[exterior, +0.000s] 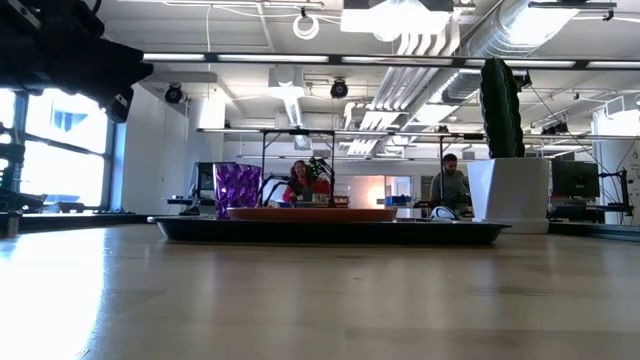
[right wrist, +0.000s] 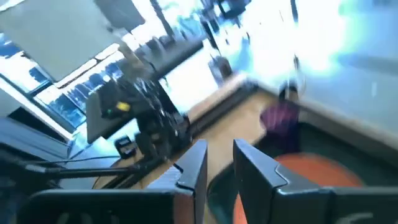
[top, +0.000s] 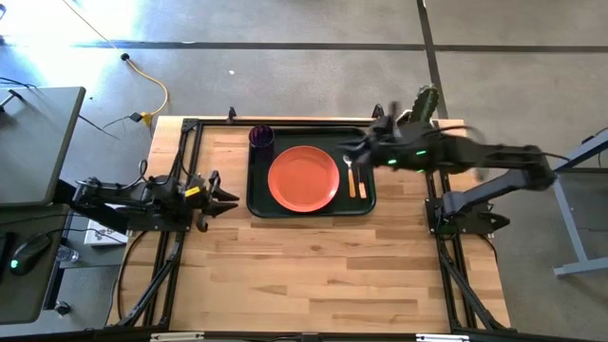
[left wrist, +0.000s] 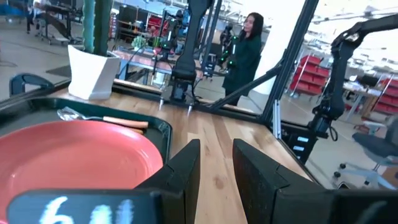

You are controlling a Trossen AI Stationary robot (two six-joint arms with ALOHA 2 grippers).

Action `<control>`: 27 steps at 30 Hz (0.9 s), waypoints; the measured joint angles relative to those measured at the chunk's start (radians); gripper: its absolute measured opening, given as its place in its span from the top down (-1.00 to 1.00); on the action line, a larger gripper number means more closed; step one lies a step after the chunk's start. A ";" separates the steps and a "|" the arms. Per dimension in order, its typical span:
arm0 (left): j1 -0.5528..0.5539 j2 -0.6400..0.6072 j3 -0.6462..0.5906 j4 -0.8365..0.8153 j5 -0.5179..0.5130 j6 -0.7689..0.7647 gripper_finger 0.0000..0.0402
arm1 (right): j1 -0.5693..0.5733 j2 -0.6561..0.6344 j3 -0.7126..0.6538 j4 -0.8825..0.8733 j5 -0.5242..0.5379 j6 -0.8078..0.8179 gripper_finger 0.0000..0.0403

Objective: Pick and place plate/cup/fork/spoon on tray
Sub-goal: Return to Home Position

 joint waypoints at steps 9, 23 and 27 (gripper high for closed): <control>0.000 0.003 -0.017 0.010 -0.038 -0.035 0.58 | 0.001 -0.318 -0.001 -0.145 -0.114 -0.370 0.66; 0.003 0.004 -0.017 0.012 -0.050 -0.009 0.58 | 0.001 -0.951 -0.682 -0.020 -0.086 -0.391 0.66; 0.003 0.004 -0.017 0.012 -0.050 -0.009 0.58 | 0.001 -1.094 -0.860 0.020 -0.105 -0.378 0.66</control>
